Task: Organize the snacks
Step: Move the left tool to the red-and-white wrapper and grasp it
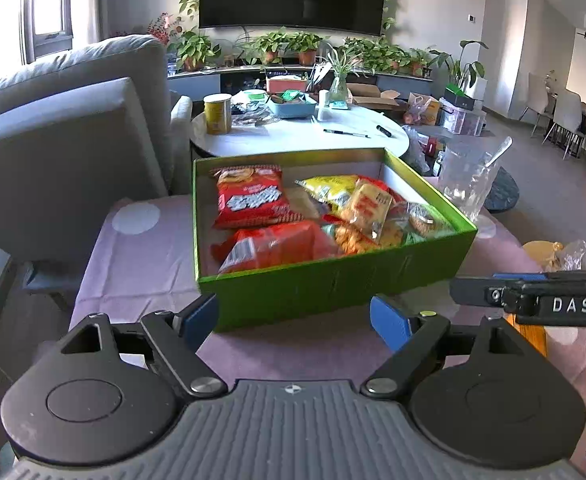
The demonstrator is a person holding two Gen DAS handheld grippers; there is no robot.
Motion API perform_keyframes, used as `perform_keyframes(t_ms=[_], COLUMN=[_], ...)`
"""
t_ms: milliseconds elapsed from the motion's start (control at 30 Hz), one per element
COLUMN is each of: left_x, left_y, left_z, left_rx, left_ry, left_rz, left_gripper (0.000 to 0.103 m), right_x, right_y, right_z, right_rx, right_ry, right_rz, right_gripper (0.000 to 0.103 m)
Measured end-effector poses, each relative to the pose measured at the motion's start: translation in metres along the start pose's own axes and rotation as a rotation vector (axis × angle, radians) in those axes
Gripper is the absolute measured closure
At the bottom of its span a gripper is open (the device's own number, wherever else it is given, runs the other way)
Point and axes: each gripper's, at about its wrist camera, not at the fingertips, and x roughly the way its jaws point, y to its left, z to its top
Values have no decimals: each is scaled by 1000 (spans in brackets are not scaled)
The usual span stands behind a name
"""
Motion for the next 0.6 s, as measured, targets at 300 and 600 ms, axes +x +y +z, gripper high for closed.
perform_keyframes(t_ms=[300,600], left_x=[-26,-52], left_y=[8,9], left_z=[-32,-61], left_rx=[2,-1], left_ry=[16,20], left_rz=[10,15], left_gripper=[22,18], right_x=[-13,-26], right_y=[15,24], right_z=[-18,-34], right_rx=[-43,-66], right_ry=[13,26], right_rz=[4,0], right_gripper=[25,25])
